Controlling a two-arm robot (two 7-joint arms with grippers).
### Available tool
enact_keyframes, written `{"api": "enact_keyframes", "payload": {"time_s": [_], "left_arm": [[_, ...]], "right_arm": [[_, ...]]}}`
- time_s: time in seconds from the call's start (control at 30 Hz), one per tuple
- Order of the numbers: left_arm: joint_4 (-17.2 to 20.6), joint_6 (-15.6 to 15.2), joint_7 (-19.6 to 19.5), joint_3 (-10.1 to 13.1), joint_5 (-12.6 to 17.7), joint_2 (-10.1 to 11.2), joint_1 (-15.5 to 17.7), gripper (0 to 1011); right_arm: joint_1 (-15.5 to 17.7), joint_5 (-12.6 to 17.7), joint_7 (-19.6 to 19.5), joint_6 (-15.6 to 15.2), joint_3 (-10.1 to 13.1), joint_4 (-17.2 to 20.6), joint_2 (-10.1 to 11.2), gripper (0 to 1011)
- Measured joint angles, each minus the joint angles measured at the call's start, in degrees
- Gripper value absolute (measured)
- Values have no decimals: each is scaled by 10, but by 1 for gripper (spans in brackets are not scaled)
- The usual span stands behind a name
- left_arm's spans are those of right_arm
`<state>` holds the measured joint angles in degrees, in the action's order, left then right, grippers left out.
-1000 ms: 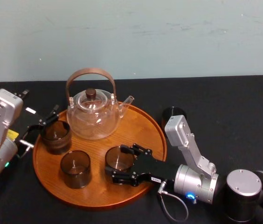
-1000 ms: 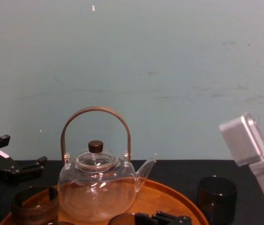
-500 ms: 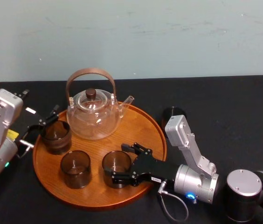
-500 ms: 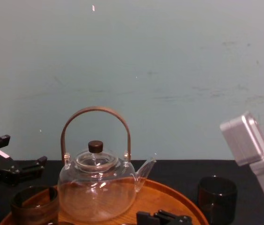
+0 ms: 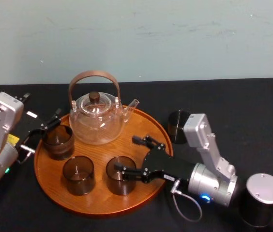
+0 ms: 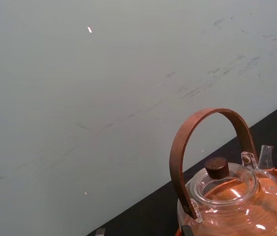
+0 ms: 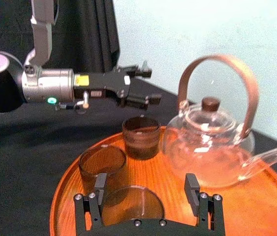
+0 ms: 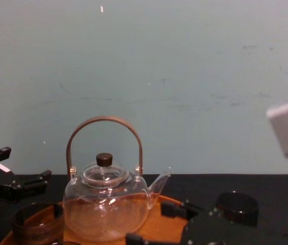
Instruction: Pick up the glass from the table and place it on the tray.
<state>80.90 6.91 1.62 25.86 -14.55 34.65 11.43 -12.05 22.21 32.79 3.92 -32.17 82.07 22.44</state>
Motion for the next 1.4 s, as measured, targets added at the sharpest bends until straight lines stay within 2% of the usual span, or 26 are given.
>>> {"api": "enact_keyframes", "payload": {"time_s": [0.4,0.5,0.6,0.97,1.17,1.4], "left_arm": [[0,0,0,0,0,0,0,1001],[0,0,0,0,0,0,0,1001],[0,0,0,0,0,0,0,1001],[0,0,0,0,0,0,0,1001],[0,0,0,0,0,0,0,1001],[0,0,0,0,0,0,0,1001]], "right_arm": [[42,-7,-23,37,43,89,37,1003],[53,-7,-31,41,54,99,41,1003],[75,0,-46,45,77,107,46,1003],[128,20,-82,43,139,101,51,1003],[143,25,-97,38,169,93,48,1003],[146,15,-112,31,190,82,41,1003]]}}
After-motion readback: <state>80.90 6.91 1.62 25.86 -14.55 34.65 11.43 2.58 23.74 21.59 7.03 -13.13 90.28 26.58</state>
